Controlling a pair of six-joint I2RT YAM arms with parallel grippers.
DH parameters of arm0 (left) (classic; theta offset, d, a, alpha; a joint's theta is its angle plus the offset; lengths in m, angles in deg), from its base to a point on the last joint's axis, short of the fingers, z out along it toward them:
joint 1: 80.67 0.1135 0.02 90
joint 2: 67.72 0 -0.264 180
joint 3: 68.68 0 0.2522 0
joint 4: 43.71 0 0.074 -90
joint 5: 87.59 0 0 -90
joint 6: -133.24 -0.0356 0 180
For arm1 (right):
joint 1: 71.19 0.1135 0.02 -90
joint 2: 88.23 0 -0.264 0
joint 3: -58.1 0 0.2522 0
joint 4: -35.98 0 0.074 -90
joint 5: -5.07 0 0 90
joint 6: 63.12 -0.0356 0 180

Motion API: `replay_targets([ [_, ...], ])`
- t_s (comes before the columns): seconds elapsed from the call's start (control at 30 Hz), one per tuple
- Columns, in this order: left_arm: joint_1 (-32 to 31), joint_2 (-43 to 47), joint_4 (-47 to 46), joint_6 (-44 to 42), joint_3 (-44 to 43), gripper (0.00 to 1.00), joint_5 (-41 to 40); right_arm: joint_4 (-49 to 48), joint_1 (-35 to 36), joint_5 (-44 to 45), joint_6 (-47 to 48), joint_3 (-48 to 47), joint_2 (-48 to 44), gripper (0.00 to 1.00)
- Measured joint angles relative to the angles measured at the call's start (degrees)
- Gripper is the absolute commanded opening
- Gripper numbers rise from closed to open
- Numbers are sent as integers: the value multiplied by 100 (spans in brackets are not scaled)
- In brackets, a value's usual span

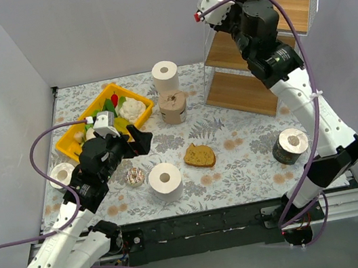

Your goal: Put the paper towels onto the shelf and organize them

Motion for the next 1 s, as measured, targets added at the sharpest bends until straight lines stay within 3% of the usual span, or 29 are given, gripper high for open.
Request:
replay_targets([
  [0.3, 0, 2, 0, -2, 0, 98, -4, -831, -389, -127, 190, -216, 129, 59],
  [0.53, 0, 2, 0, -4, 0, 98, -20, -938, -466, -190, -173, -444, 225, 62],
  [0.87, 0, 2, 0, -4, 0, 98, -22, -1325, -1187, 892, -1025, -525, 457, 53],
  [1.0, 0, 7, 0, -4, 0, 98, -22, -1292, -1633, 841, -1668, -577, 538, 53],
])
